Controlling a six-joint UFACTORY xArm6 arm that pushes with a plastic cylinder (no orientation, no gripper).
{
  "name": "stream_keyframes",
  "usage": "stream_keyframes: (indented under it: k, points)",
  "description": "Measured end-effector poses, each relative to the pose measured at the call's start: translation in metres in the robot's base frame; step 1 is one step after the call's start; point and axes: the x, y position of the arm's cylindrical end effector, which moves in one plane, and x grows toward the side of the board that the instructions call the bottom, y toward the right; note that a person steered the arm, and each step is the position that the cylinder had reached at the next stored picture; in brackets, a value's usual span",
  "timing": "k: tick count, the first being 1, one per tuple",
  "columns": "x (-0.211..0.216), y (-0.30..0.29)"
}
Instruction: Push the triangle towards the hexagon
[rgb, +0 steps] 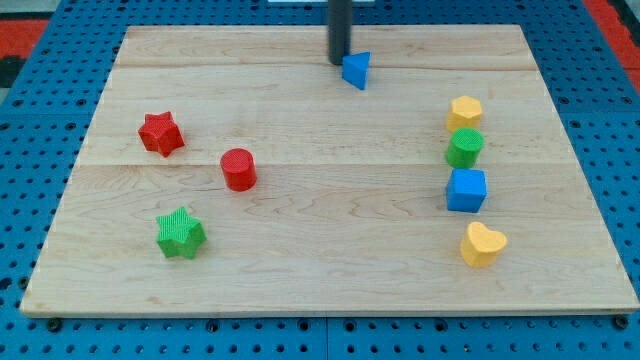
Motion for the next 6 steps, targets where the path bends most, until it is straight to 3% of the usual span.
stream_keyframes:
  k: [1, 4, 5, 6]
  points:
    - [0.018, 0.060]
    - [-0.018, -0.056]
    - [0.016, -0.035]
    - [0.017, 0.024]
